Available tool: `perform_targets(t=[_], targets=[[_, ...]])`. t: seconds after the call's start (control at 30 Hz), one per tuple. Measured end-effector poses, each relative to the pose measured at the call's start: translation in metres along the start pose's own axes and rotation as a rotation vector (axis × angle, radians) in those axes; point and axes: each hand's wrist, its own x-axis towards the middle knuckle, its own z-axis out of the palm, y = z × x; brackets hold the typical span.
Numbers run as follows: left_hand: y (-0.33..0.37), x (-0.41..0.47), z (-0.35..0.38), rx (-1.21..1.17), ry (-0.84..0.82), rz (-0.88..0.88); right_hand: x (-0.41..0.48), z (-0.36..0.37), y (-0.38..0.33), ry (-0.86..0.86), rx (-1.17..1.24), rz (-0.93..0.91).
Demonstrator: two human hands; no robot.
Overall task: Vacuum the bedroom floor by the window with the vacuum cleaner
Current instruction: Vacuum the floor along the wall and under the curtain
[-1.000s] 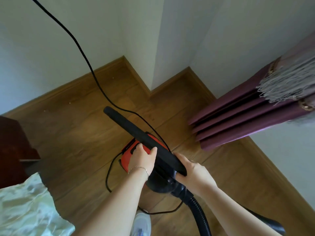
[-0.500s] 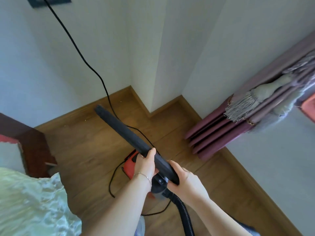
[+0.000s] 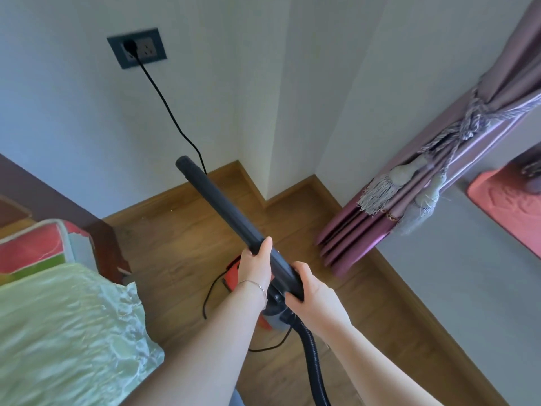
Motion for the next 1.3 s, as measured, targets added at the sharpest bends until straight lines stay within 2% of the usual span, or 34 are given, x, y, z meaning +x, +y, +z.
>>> perform_targets(t=[0.27, 0.6, 0.73, 0.8, 1.03, 1.2, 1.3], targets=[[0.003, 0.001, -0.001, -0.076, -0.069, -0.095, 0.001, -0.002, 0.013, 0.003, -0.001, 0.055], [-0.021, 0.104, -0.004, -0.247, -0.004, -0.328, 0.085, 0.042, 0.048, -0.062, -0.148, 0.086], [-0.021, 0.159, -0.021, -0.425, 0.041, -0.254, 0.131, 0.069, 0.056, -0.073, -0.212, 0.129], [-0.023, 0.193, -0.028, -0.440, 0.042, -0.208, 0.161, 0.084, 0.065, -0.074, -0.219, 0.139], [-0.083, 0.295, -0.035, -0.451, 0.071, -0.209, 0.237, 0.154, 0.116, -0.014, -0.208, 0.084], [-0.136, 0.322, -0.031, -0.487, 0.155, -0.310, 0.250, 0.204, 0.149, -0.061, -0.222, 0.217], [-0.159, 0.334, -0.029, -0.471, 0.127, -0.316, 0.250, 0.220, 0.163, -0.030, -0.211, 0.241]])
